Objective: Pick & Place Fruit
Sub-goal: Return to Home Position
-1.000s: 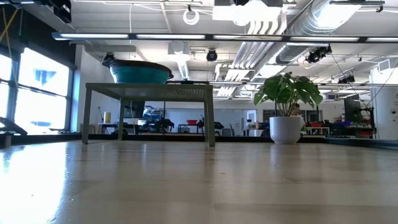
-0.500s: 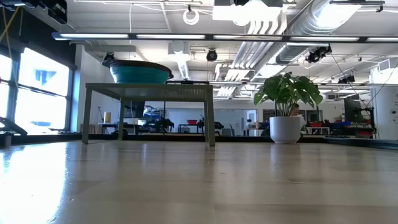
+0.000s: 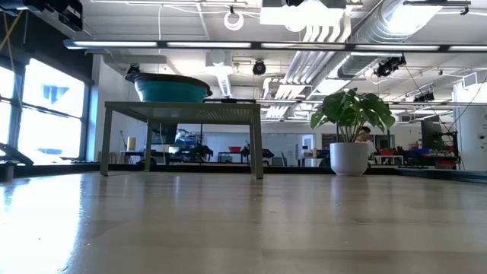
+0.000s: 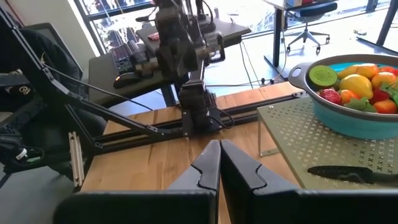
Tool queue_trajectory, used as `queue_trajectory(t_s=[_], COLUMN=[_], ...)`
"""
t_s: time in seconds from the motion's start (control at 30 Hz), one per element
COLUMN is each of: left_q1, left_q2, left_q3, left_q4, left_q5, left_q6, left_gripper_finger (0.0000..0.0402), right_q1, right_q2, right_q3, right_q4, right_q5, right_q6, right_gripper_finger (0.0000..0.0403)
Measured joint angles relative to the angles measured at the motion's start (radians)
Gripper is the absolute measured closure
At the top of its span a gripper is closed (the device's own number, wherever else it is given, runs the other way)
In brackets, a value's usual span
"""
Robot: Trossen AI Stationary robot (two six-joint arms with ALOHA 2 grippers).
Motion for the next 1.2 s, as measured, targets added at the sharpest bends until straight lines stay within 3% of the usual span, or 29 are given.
queue_trajectory(t_s=[0.6, 1.2], left_q1=[0.000, 0.000], left_q2=[0.000, 0.001], left_q3=[-0.309, -0.431], left_q4=[0.254, 0.335], left_q5=[0.136, 0.137], left_q6=[0.004, 0.026], left_gripper_finger=[0.0401, 0.0401], right_q1=[-0.002, -0.007], right_q2=[0.000, -0.006], right_q3=[0.000, -0.001], right_q4=[0.015, -0.014], right_q5=[0.026, 0.025], right_q6=[0.018, 0.017], right_gripper_finger=[0.0400, 0.0400])
